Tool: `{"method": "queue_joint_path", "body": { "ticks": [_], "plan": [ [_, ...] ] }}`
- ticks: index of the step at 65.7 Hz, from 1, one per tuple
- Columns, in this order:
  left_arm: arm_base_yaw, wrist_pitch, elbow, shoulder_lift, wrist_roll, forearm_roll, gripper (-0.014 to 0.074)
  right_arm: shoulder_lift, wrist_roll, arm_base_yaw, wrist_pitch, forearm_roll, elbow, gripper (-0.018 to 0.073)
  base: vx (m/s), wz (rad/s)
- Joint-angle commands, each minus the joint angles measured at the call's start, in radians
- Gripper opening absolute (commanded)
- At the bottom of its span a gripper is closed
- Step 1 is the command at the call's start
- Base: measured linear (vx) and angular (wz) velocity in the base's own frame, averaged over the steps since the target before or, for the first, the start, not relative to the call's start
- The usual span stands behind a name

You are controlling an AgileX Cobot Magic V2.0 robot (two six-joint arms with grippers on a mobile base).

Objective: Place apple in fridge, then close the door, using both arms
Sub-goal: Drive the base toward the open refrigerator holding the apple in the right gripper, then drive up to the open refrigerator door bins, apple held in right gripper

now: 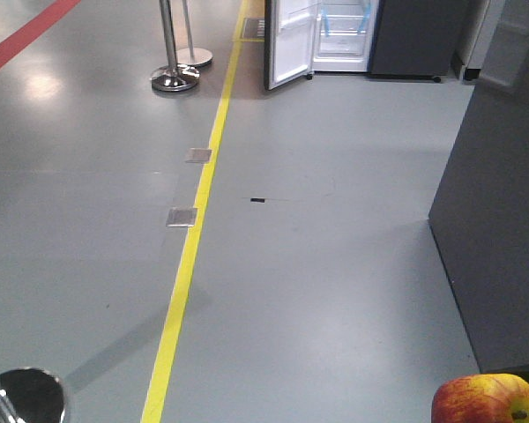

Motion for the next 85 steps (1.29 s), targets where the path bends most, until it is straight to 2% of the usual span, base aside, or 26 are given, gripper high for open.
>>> {"method": "queue_joint_path", "body": {
  "ticks": [1,85],
  "plan": [
    [-0.008,-0.076,0.026,-0.001,-0.002,-0.009,-0.0006,0.003,-0.003,0.004,-0.038,0.047,-0.026,0.009,0.28,-0.2],
    [-0.008,-0.076,0.026,-0.001,-0.002,-0.009,-0.0006,0.003,-0.002,0.004,-0.038,0.047,-0.026,0.009,0.32,-0.05]
  ]
}}
